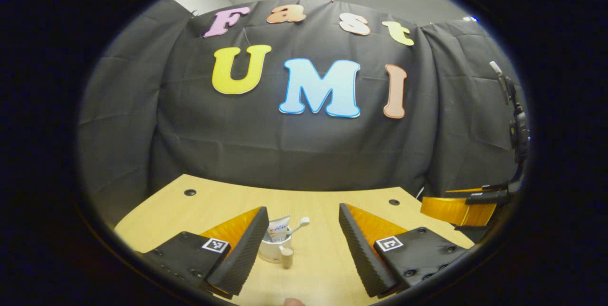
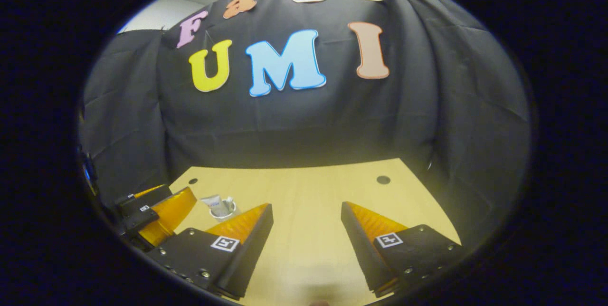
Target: Put the toothbrush and toothpaste on the desktop into the cup, then pick up the cup and place it on the coaster on the desktop.
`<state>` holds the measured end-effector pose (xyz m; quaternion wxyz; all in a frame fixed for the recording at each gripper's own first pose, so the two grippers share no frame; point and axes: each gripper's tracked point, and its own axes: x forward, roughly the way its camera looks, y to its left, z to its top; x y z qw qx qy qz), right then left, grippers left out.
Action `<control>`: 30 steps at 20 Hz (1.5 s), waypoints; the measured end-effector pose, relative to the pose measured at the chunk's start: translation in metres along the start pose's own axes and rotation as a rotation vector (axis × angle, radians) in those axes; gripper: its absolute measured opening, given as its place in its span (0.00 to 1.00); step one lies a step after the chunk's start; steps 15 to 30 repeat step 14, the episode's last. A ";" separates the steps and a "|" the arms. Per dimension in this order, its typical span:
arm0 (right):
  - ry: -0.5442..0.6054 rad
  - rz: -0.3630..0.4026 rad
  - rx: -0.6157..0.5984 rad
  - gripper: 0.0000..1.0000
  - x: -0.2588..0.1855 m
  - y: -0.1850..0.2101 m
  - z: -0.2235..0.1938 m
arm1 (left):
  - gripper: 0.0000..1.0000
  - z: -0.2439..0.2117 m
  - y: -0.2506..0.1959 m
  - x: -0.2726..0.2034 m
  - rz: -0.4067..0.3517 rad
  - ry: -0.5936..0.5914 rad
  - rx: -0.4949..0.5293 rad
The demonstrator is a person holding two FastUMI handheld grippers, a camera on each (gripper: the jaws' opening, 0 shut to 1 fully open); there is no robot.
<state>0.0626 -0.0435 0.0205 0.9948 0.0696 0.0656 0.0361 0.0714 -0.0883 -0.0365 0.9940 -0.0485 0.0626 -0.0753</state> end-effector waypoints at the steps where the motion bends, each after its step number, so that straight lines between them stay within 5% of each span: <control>1: -0.042 0.004 -0.025 0.89 -0.005 -0.002 0.009 | 0.94 0.002 -0.001 -0.003 0.014 -0.007 -0.008; 5: -0.165 0.002 -0.121 0.89 -0.013 -0.013 0.032 | 0.96 0.005 -0.004 -0.016 0.065 -0.025 -0.058; 12: -0.198 0.031 -0.186 0.88 -0.011 -0.017 0.037 | 0.96 0.008 0.002 -0.039 0.128 -0.050 -0.118; 30: -0.226 0.039 -0.189 0.89 -0.010 -0.016 0.041 | 0.99 0.014 0.002 -0.043 0.129 -0.066 -0.107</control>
